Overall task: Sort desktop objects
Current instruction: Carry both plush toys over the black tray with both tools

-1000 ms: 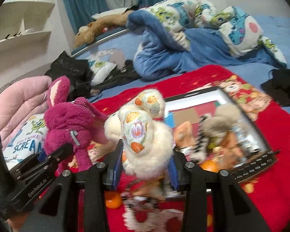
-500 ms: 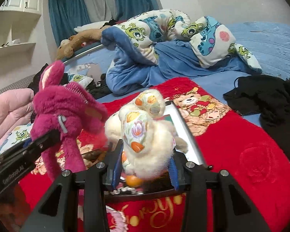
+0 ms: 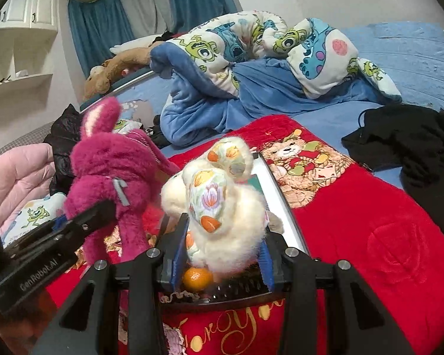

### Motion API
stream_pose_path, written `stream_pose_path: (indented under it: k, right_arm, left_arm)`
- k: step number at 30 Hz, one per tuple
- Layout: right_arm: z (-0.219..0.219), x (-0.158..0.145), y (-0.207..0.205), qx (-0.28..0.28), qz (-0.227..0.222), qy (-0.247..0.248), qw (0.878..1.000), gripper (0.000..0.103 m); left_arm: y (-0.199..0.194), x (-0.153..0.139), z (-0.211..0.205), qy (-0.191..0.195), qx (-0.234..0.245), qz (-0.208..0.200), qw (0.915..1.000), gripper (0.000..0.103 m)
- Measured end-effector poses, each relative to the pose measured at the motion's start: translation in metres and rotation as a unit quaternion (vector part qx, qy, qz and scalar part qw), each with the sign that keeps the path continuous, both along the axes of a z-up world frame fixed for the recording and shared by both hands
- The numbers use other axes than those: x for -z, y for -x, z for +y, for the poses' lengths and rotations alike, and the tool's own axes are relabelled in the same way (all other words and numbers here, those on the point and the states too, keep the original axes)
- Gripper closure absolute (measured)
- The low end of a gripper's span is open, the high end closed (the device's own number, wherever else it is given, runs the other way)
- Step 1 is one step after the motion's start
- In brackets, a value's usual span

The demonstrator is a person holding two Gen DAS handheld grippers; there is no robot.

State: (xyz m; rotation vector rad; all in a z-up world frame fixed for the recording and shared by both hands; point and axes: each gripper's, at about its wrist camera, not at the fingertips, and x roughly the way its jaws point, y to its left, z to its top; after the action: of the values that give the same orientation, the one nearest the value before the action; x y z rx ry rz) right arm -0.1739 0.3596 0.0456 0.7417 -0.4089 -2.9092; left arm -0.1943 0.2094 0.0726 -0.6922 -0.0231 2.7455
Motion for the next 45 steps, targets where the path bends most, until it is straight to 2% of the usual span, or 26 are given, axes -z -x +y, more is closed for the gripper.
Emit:
stream_pose_path:
  k: [11, 24, 32, 39, 42, 45]
  right_arm:
    - [0.005, 0.003, 0.023, -0.003, -0.003, 0.01, 1.0, 0.063]
    - [0.024, -0.004, 0.039, 0.008, 0.014, 0.056, 0.998, 0.063]
    - [0.016, 0.023, 0.061, 0.009, -0.036, 0.046, 0.998, 0.063]
    - [0.008, 0.043, 0.071, 0.004, -0.071, 0.039, 0.997, 0.062]
    - [0.01, 0.048, 0.074, 0.005, -0.078, 0.048, 0.996, 0.062]
    - [0.013, 0.053, 0.076, 0.005, -0.084, 0.053, 0.995, 0.061]
  left_arm:
    - [0.029, 0.003, 0.006, 0.012, -0.007, -0.007, 0.9999, 0.064]
    - [0.08, -0.006, 0.033, 0.025, -0.008, 0.003, 0.9997, 0.064]
    - [0.105, 0.04, 0.039, 0.032, -0.012, -0.047, 0.9983, 0.063]
    - [0.111, 0.064, 0.038, 0.036, -0.013, -0.058, 0.9976, 0.062]
    - [0.113, 0.076, 0.039, 0.049, -0.017, -0.064, 0.9966, 0.062]
    - [0.115, 0.083, 0.036, 0.044, -0.016, -0.07, 0.9965, 0.062]
